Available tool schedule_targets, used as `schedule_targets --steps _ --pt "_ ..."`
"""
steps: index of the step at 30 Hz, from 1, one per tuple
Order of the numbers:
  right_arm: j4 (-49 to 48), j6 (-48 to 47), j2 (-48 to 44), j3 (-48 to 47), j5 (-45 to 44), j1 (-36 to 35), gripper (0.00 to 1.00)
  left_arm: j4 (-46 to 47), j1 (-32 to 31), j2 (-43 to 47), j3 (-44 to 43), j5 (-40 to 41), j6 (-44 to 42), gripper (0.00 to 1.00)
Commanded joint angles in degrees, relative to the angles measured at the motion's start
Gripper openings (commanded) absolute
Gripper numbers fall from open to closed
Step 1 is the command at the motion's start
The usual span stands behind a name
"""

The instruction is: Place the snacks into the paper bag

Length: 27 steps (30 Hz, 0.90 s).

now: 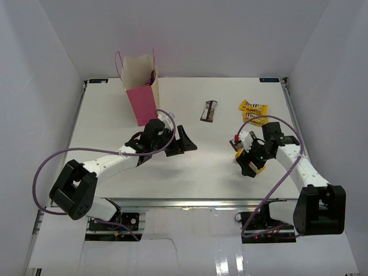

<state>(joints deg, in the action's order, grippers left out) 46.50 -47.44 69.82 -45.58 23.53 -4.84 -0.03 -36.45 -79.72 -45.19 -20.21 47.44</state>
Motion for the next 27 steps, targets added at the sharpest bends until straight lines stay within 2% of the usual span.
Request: schedule_targets --steps 1,7,10,18,21,27 --pt "-5.6 -5.5 -0.1 2.8 -6.5 0.4 0.96 6.5 -0.9 -0.9 -3.5 -0.6 3.3 0.91" --pt "-11.7 -5.7 3.8 5.2 -10.7 0.6 0.91 7.5 -2.1 -4.0 -4.0 -1.2 5.5 0.90" --pt "-13.2 -5.6 5.5 5.2 -10.6 0.7 0.83 7.9 -2.5 -4.5 -3.9 -1.1 7.0 0.90" --pt "-12.9 -4.1 6.6 3.5 -6.7 1.4 0.47 9.1 -2.6 -6.1 -4.6 -1.1 13.2 0.88" --pt "-12.9 -2.6 6.1 3.0 -4.6 1.6 0.26 9.3 -2.7 -8.2 -6.0 -1.8 18.3 0.85" --pt "-12.5 1.8 4.8 1.1 1.8 1.9 0.13 9.3 -4.6 -13.5 -9.4 -1.8 25.7 0.82"
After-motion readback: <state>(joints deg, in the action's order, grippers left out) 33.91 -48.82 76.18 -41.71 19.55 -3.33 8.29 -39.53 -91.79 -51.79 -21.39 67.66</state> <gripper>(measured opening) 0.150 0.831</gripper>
